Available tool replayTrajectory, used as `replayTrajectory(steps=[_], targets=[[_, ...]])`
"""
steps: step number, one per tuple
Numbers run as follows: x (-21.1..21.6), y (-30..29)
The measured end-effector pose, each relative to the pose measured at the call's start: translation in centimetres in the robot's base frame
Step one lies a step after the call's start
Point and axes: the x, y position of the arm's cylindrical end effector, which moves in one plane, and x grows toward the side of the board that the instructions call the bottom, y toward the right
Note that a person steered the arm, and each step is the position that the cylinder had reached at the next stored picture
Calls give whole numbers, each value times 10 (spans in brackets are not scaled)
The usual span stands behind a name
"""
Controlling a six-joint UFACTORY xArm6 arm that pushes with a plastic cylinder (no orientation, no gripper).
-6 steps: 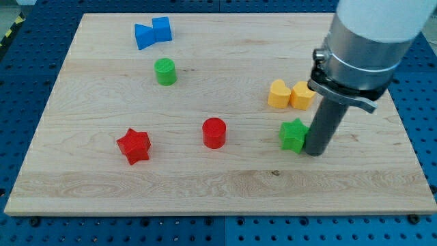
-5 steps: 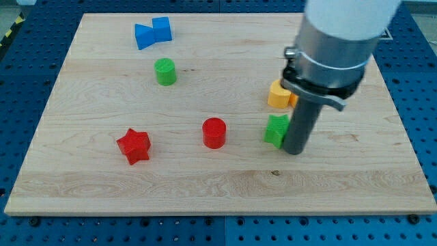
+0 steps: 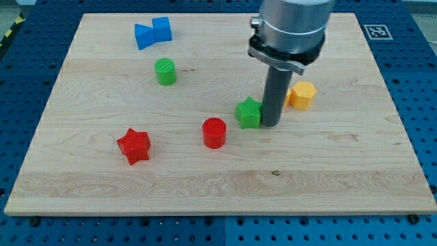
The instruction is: Slide the green star to the left
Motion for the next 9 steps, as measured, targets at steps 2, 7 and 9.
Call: replayTrajectory(steps=[2,7,9], targets=[[0,-28],[-14,-136],[-8,-137]])
